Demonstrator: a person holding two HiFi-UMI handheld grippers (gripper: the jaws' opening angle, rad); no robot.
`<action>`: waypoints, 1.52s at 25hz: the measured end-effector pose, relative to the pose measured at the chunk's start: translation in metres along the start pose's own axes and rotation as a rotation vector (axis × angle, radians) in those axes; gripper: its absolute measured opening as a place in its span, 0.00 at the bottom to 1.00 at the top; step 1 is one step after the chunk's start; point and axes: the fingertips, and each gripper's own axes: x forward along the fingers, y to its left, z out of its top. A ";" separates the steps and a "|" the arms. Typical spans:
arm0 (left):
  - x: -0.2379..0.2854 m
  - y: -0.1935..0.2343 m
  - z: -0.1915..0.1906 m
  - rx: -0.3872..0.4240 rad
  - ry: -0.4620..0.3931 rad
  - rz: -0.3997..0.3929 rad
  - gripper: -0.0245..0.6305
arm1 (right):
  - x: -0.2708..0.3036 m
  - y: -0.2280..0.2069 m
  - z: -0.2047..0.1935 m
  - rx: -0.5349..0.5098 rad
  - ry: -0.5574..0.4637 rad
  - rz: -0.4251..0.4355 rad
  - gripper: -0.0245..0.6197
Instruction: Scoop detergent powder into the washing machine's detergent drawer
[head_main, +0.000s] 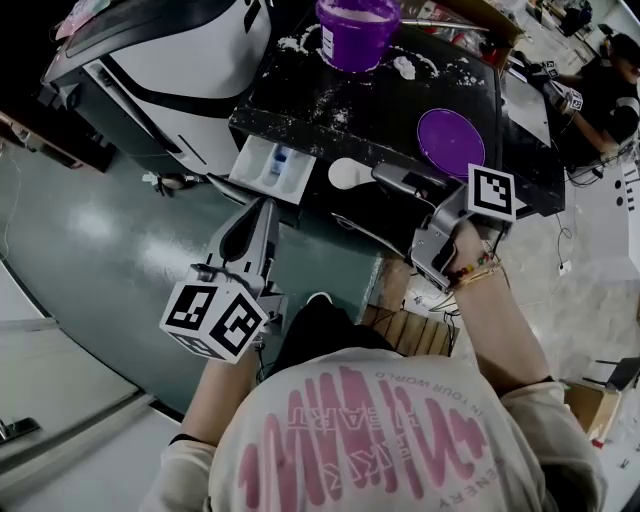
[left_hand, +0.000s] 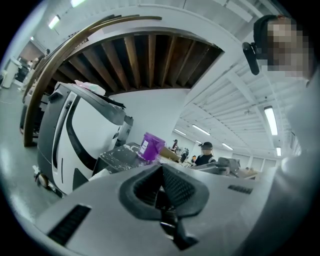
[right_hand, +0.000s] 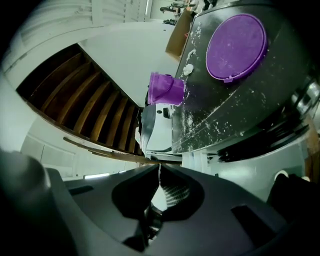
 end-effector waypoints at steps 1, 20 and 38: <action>0.000 0.000 -0.002 0.001 0.006 0.001 0.04 | 0.000 0.000 -0.002 0.005 0.001 -0.002 0.04; 0.015 0.061 0.018 -0.033 -0.025 0.094 0.04 | 0.089 0.013 -0.002 0.016 0.066 0.031 0.04; -0.016 0.127 0.037 -0.034 -0.050 0.226 0.04 | 0.161 -0.016 -0.015 -0.116 0.077 -0.110 0.04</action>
